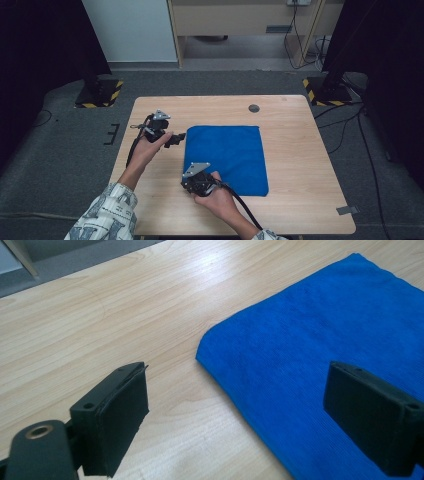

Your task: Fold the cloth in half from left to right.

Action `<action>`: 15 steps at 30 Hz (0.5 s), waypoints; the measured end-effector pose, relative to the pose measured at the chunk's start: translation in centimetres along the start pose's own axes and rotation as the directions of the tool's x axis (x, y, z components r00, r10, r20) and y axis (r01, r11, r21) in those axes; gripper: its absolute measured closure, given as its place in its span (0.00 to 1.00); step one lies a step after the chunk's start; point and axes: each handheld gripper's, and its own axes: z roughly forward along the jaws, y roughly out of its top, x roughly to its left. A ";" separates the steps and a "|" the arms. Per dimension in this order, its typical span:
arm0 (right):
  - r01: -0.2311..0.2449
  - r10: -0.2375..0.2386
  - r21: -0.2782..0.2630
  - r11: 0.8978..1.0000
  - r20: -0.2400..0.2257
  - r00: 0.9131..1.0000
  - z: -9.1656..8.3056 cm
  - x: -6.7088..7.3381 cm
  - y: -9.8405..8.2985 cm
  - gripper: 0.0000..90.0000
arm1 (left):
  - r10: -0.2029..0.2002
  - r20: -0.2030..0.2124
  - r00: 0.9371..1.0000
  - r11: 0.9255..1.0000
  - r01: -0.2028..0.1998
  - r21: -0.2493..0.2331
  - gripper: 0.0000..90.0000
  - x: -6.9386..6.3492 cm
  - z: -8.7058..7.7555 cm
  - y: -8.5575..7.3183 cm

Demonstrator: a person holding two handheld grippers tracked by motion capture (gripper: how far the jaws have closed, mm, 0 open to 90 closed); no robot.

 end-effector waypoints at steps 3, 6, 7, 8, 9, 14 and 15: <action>0.003 -0.003 0.003 1.000 -0.025 1.000 0.0 0.5 -0.5 0.97 | -0.008 -0.002 1.000 1.000 0.008 0.015 0.15 0.5 1.1 0.2; -0.006 0.006 -0.005 1.000 -0.036 0.999 0.0 0.7 -0.6 0.97 | -0.008 -0.005 1.000 1.000 0.008 0.027 0.21 1.3 2.5 0.4; -0.008 0.008 -0.007 1.000 -0.040 0.999 0.1 0.8 -0.7 0.97 | -0.017 -0.003 1.000 1.000 0.017 0.020 0.24 1.6 2.9 0.3; -0.008 0.008 -0.009 1.000 -0.044 0.999 0.2 0.9 -0.7 0.97 | -0.032 -0.002 0.999 0.999 0.032 0.023 0.27 1.8 3.2 0.1; -0.007 0.007 -0.004 1.000 -0.046 0.999 0.3 1.0 -0.8 0.97 | -0.041 0.001 0.999 0.999 0.041 0.027 0.30 2.0 3.6 0.0; -0.005 0.004 -0.006 1.000 -0.052 0.999 0.5 1.8 -0.8 0.97 | -0.040 -0.004 0.999 0.996 0.041 0.073 0.47 2.6 5.0 -0.8; -0.004 0.003 -0.004 1.000 -0.057 0.998 0.6 1.9 -0.8 0.97 | -0.044 -0.014 0.999 0.995 0.045 0.087 0.49 2.9 5.4 -1.1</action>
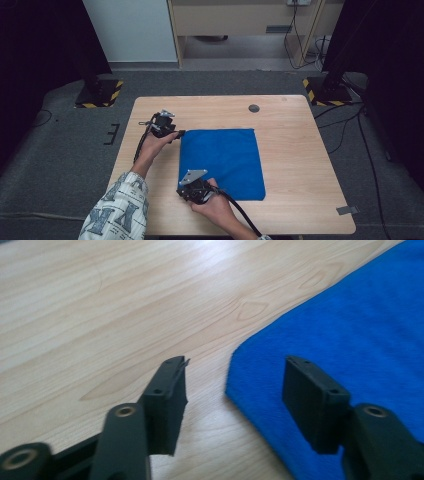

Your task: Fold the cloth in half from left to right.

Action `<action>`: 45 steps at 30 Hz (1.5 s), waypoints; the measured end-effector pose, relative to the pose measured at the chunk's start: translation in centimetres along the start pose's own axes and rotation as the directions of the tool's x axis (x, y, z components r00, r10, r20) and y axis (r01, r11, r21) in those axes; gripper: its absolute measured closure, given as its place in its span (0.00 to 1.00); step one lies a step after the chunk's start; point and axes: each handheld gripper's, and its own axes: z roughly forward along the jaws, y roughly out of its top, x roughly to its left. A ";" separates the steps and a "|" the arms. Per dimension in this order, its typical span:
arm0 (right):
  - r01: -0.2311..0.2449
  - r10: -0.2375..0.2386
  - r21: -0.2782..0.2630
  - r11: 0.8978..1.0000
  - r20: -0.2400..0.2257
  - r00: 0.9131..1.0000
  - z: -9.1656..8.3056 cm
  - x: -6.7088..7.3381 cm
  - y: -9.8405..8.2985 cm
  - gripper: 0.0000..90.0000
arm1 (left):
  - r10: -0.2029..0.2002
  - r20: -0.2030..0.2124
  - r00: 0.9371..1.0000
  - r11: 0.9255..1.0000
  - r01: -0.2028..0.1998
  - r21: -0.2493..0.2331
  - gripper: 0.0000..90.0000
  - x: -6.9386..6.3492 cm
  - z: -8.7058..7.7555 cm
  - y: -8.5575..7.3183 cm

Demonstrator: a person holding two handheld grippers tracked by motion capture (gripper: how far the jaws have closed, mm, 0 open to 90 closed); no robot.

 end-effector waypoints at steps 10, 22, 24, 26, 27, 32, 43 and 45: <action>0.006 -0.007 0.014 1.000 0.009 1.000 0.5 0.3 -0.2 0.97 | -0.040 0.037 0.998 0.999 0.041 -0.021 0.72 1.2 1.0 -0.5; -0.006 0.006 0.007 1.000 0.004 1.000 1.0 0.7 -0.3 0.97 | -0.057 0.068 0.996 0.998 0.055 0.020 0.79 1.2 2.6 -1.1; -0.010 0.010 0.006 1.000 0.005 1.000 1.0 0.7 -0.3 0.97 | -0.056 0.068 0.996 0.998 0.055 0.012 0.78 1.1 2.6 -1.1; -0.007 0.007 0.006 1.000 0.006 1.000 1.0 0.7 -0.3 0.97 | -0.057 0.071 0.996 0.998 0.056 0.015 0.78 1.1 2.8 -1.2; -0.005 0.005 0.005 1.000 0.006 1.000 1.0 0.7 -0.3 0.97 | -0.062 0.077 0.995 0.998 0.061 0.012 0.78 1.1 2.9 -1.2; -0.008 0.007 0.006 1.000 0.007 1.000 0.9 0.6 -0.3 0.97 | -0.017 0.063 0.998 1.000 0.016 0.020 0.78 0.4 3.0 -1.0; -0.013 0.013 -0.008 1.000 0.009 1.000 0.8 0.9 -0.1 0.97 | -0.027 0.066 0.997 0.999 0.026 0.019 0.97 0.4 2.3 -0.7; -0.010 0.010 -0.009 1.000 0.012 1.000 0.8 0.9 0.0 0.97 | -0.031 0.062 0.998 0.999 0.030 0.016 0.98 0.4 2.0 -0.6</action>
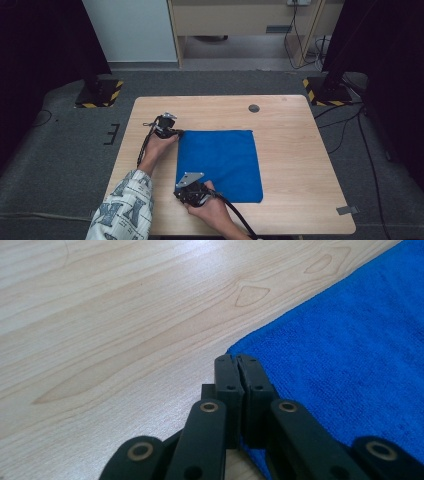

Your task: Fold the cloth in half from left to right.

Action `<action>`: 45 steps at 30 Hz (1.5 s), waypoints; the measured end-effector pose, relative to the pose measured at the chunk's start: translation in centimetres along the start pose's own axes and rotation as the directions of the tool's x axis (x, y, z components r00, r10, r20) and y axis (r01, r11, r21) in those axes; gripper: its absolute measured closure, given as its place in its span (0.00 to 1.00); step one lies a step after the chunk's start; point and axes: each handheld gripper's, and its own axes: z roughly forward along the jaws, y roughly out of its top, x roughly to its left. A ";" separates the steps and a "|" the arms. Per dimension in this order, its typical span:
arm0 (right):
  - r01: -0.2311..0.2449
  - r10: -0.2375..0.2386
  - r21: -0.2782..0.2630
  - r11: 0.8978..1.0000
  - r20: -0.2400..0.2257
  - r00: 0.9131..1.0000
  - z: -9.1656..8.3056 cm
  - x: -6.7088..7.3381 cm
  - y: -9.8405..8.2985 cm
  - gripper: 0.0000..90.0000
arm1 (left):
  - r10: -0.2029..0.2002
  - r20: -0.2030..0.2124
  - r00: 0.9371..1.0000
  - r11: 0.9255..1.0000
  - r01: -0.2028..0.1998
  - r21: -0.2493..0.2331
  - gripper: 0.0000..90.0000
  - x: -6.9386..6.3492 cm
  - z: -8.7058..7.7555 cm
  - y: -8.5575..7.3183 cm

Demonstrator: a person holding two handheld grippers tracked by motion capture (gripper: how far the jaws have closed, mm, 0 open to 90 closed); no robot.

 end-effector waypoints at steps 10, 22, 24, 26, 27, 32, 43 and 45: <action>-0.014 0.014 -0.027 1.000 0.016 1.000 -0.6 0.6 0.7 0.97 | -0.007 -0.003 1.000 1.000 0.007 -0.006 0.98 -0.9 -1.7 0.7; 0.044 -0.042 -0.039 0.998 0.051 0.998 -2.0 1.7 2.8 0.97 | 0.004 -0.009 1.000 1.000 -0.004 -0.028 0.98 -1.8 -4.3 1.9; 0.047 -0.044 -0.054 0.997 0.053 0.998 -2.1 2.0 3.3 0.97 | 0.008 -0.009 1.000 0.999 -0.008 -0.033 0.98 -1.7 -4.6 2.1; 0.055 -0.052 -0.058 0.997 0.057 0.997 -2.1 2.3 3.6 0.97 | 0.006 -0.011 1.000 0.999 -0.007 -0.041 0.98 -1.7 -5.0 2.3; 0.057 -0.053 -0.063 0.996 0.060 0.997 -2.0 2.4 3.8 0.97 | 0.002 -0.011 1.000 0.999 -0.003 -0.044 0.98 -1.5 -5.2 2.4; 0.059 -0.055 -0.063 0.996 0.058 0.997 -1.9 3.0 4.1 0.98 | -0.008 -0.020 1.000 0.999 0.007 -0.038 0.98 -0.9 -6.2 2.5; 0.053 -0.049 -0.078 0.996 0.058 0.997 -1.6 4.1 4.9 0.98 | -0.028 -0.044 0.999 0.999 0.026 -0.039 0.98 0.3 -7.5 1.9; 0.056 -0.051 -0.082 0.995 0.058 0.997 -1.6 4.3 5.1 0.98 | -0.029 -0.048 0.998 0.999 0.027 -0.042 0.98 0.5 -7.7 1.9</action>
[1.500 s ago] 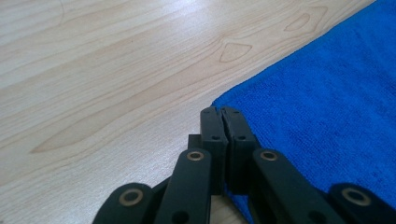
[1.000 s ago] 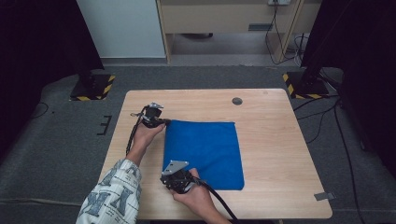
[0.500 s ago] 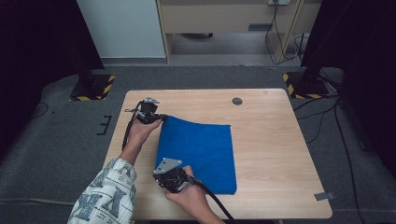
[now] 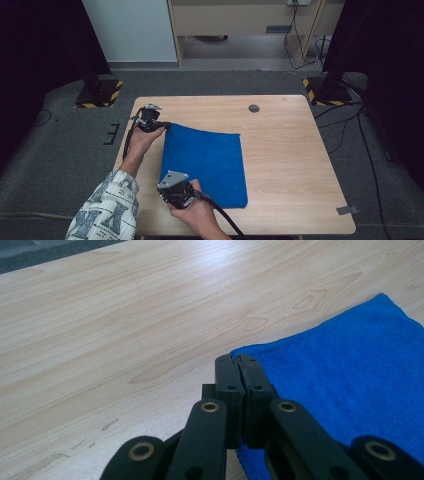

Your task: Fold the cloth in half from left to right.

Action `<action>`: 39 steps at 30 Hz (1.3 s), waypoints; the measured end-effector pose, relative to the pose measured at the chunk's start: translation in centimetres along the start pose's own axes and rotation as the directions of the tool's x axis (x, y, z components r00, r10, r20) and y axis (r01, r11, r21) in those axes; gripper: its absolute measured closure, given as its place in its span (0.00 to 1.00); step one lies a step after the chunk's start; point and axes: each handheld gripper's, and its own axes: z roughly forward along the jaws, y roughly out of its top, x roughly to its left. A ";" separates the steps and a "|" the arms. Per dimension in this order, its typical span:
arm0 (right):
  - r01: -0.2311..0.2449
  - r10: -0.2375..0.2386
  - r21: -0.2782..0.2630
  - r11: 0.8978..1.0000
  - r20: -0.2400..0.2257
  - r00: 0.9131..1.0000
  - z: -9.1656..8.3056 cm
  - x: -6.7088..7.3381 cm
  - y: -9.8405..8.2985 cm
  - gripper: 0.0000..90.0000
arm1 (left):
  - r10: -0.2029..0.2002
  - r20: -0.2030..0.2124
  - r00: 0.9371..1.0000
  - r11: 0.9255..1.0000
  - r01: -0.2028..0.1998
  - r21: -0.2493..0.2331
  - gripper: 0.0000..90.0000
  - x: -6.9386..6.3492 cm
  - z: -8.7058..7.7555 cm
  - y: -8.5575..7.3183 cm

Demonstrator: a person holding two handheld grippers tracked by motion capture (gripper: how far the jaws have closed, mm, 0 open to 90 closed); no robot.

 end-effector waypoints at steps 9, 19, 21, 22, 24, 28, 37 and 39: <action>-0.013 0.013 -0.019 1.000 -0.004 1.000 0.5 0.5 0.8 0.97 | -0.009 -0.006 1.000 1.000 0.009 -0.002 0.98 0.8 -0.7 -0.2; -0.022 0.021 -0.035 0.999 -0.020 1.000 1.2 1.2 1.6 0.98 | -0.019 -0.022 1.000 1.000 0.019 -0.003 0.98 2.1 -2.1 -0.5; -0.020 0.019 -0.039 0.999 -0.026 0.999 1.4 1.3 1.8 0.98 | -0.020 -0.025 0.999 1.000 0.020 -0.002 0.98 2.5 -2.4 -0.7; -0.022 0.021 -0.040 0.999 -0.029 0.999 1.5 1.4 2.0 0.98 | -0.020 -0.025 0.999 1.000 0.020 -0.002 0.98 2.5 -2.4 -0.7; -0.029 0.027 -0.047 0.998 -0.036 0.999 1.7 1.6 2.2 0.97 | -0.020 -0.031 0.999 1.000 0.020 0.002 0.98 2.8 -2.7 -0.8; -0.039 0.036 -0.060 0.997 -0.049 0.998 2.0 1.7 2.7 0.98 | -0.023 -0.036 0.999 1.000 0.022 -0.004 0.98 3.3 -3.3 -0.9; -0.051 0.048 -0.065 0.997 -0.050 0.998 1.5 1.2 2.6 0.97 | -0.030 -0.031 0.999 0.999 0.030 -0.013 0.98 2.9 -3.0 -0.7; -0.049 0.046 -0.063 0.997 -0.048 0.998 1.2 1.2 2.5 0.98 | -0.034 -0.026 0.999 0.999 0.033 -0.019 0.98 2.5 -2.6 -0.5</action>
